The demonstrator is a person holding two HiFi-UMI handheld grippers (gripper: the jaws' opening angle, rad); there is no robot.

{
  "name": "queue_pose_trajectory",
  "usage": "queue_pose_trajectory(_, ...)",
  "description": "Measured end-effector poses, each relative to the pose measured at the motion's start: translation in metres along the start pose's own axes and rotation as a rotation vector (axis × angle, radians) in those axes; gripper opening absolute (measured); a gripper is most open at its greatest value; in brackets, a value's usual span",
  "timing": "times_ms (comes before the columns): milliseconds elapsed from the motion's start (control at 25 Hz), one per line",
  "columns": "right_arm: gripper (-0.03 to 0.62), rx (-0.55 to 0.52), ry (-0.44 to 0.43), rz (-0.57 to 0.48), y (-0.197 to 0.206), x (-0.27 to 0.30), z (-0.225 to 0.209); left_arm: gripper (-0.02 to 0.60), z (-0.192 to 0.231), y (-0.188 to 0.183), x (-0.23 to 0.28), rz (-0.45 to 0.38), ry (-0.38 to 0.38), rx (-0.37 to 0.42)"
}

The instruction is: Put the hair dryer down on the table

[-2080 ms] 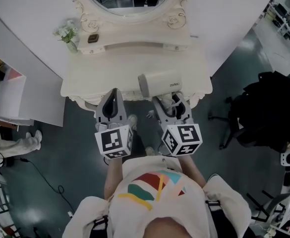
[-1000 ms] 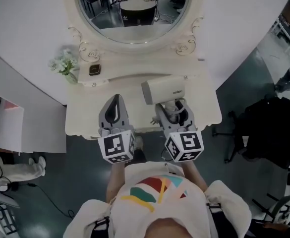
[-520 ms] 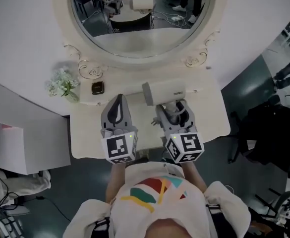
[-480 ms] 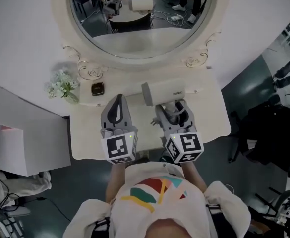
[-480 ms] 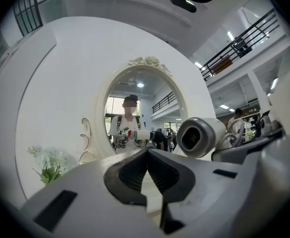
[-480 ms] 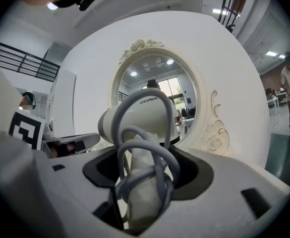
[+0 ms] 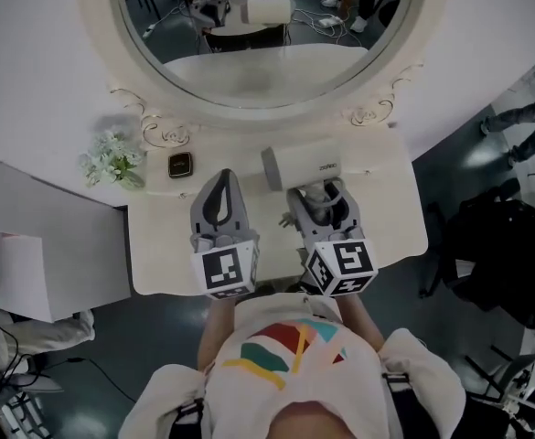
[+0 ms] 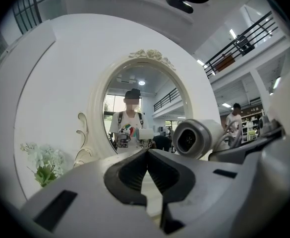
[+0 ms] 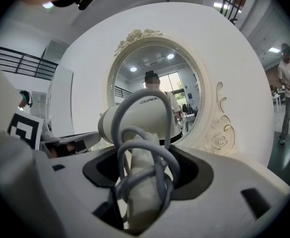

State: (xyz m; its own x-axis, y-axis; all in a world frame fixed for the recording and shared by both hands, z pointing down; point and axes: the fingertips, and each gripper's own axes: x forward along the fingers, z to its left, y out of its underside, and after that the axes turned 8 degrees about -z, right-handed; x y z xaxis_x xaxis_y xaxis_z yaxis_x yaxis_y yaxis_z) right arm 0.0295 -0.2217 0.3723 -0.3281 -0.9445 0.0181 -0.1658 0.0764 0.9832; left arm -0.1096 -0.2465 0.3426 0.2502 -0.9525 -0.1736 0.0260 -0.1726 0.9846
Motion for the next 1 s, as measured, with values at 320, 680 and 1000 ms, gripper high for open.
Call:
queue_pose_trajectory(320,0.262,0.026,-0.031,0.019,0.004,0.008,-0.003,0.005,0.0,0.005,0.003,0.022,-0.026,0.021)
queue_pose_trajectory(680,0.262,0.06,-0.03,0.104,0.025,0.019,-0.008,0.005,0.004,0.011,0.001,0.035,-0.037,0.046)
queue_pose_trajectory(1000,0.262,0.067,-0.03,0.243,0.067,0.023,-0.008,0.005,0.011,0.015,-0.005,0.048,-0.056,0.058)
